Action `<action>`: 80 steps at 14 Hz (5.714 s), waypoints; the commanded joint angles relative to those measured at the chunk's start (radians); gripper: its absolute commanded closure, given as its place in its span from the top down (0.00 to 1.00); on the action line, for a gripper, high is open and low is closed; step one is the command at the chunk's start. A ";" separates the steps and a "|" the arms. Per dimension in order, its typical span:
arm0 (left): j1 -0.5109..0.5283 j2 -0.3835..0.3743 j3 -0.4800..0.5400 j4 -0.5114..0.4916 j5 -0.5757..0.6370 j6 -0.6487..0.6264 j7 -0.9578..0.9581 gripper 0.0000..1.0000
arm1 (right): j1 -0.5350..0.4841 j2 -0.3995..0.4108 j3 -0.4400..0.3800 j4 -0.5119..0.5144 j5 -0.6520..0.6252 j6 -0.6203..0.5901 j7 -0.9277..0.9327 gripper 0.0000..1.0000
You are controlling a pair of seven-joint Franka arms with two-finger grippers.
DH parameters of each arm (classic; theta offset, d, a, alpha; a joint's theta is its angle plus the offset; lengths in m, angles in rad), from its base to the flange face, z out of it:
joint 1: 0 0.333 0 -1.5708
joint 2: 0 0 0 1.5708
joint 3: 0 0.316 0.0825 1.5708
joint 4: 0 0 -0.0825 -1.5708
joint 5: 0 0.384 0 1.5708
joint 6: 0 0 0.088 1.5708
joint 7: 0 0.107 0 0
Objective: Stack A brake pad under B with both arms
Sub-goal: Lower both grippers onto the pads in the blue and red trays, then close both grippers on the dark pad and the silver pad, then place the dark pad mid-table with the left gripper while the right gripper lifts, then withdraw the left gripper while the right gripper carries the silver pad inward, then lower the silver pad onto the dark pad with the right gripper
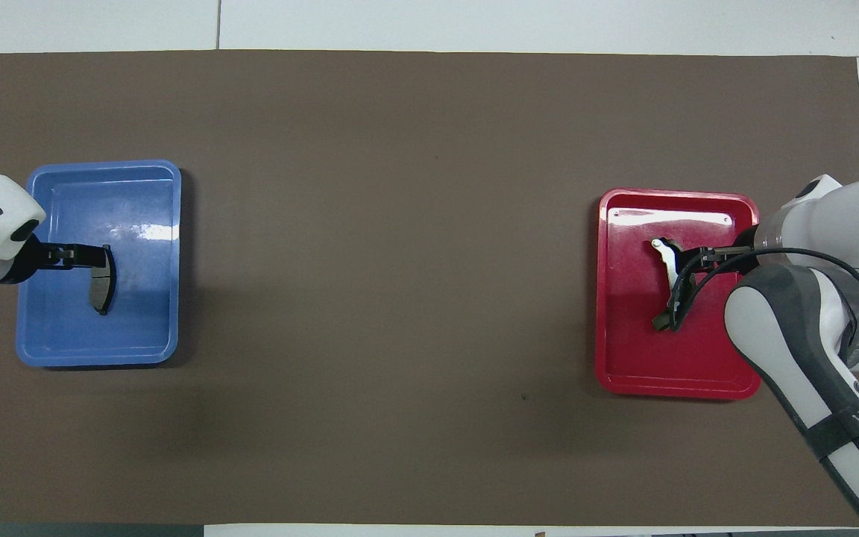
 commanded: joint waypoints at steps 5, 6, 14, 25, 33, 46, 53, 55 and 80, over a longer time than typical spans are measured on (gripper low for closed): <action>0.055 0.105 -0.005 -0.074 -0.001 0.130 0.081 0.97 | 0.011 0.026 0.003 -0.114 0.015 0.139 -0.003 1.00; 0.071 0.102 -0.007 -0.083 -0.001 0.146 0.093 0.95 | 0.013 0.027 0.003 -0.119 0.015 0.151 -0.003 1.00; 0.061 0.093 -0.019 -0.085 -0.001 0.137 0.095 0.01 | 0.004 0.092 0.003 -0.128 0.015 0.208 -0.008 0.82; -0.554 0.113 -0.017 0.038 -0.001 0.102 -0.511 0.02 | 0.004 0.095 0.003 -0.004 0.003 0.054 -0.015 0.02; -0.798 0.337 -0.016 0.256 -0.001 0.106 -0.720 0.19 | 0.016 0.076 0.005 0.116 0.003 -0.093 -0.020 0.02; -0.343 0.092 -0.013 0.202 -0.001 -0.148 -0.478 0.99 | 0.342 0.133 0.026 0.260 0.041 -0.159 0.314 0.00; -0.094 -0.062 -0.004 0.341 -0.029 -0.514 -0.117 0.99 | 0.629 0.495 0.026 0.655 0.104 -0.128 0.658 0.00; -0.079 -0.051 -0.004 0.479 -0.038 -0.657 -0.108 0.99 | 0.642 0.507 0.026 0.621 0.104 -0.033 0.658 0.01; -0.074 -0.090 -0.008 0.455 -0.038 -0.663 -0.111 0.99 | 0.654 0.465 0.019 0.499 0.096 -0.003 0.571 1.00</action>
